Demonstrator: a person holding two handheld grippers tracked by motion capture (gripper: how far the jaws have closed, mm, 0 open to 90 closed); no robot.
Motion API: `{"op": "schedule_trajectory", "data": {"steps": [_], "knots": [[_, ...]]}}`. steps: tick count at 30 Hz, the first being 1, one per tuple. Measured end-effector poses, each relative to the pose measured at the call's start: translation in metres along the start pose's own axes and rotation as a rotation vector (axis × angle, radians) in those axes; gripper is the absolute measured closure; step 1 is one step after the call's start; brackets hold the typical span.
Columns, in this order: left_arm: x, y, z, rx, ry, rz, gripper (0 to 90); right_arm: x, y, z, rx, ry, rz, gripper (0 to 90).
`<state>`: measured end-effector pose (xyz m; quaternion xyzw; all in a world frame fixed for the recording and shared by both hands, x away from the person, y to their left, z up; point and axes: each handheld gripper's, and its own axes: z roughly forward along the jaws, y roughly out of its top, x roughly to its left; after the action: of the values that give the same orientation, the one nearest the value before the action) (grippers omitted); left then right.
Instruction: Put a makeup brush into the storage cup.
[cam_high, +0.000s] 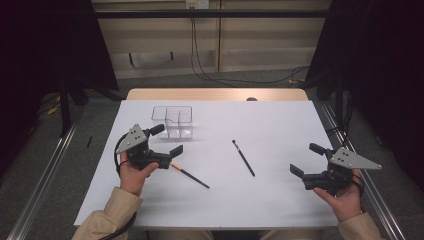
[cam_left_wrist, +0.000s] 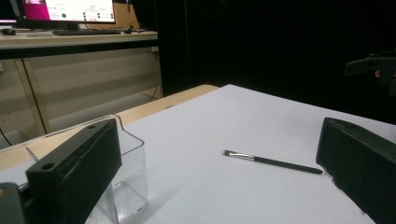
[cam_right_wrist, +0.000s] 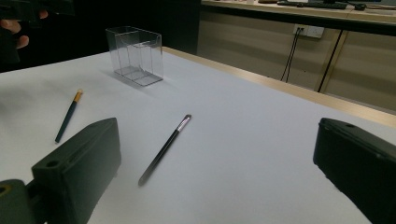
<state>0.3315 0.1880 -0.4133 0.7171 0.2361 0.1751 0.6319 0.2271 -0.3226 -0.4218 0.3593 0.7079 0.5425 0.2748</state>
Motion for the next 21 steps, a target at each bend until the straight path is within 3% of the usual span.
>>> {"op": "schedule_trajectory", "data": {"steps": [21], "knots": [[0.0, 0.001, 0.014, 0.012, 0.001, -0.018, 0.0, 0.001, 0.0, 0.004, 0.008, 0.013, -0.007, 0.5]]}}
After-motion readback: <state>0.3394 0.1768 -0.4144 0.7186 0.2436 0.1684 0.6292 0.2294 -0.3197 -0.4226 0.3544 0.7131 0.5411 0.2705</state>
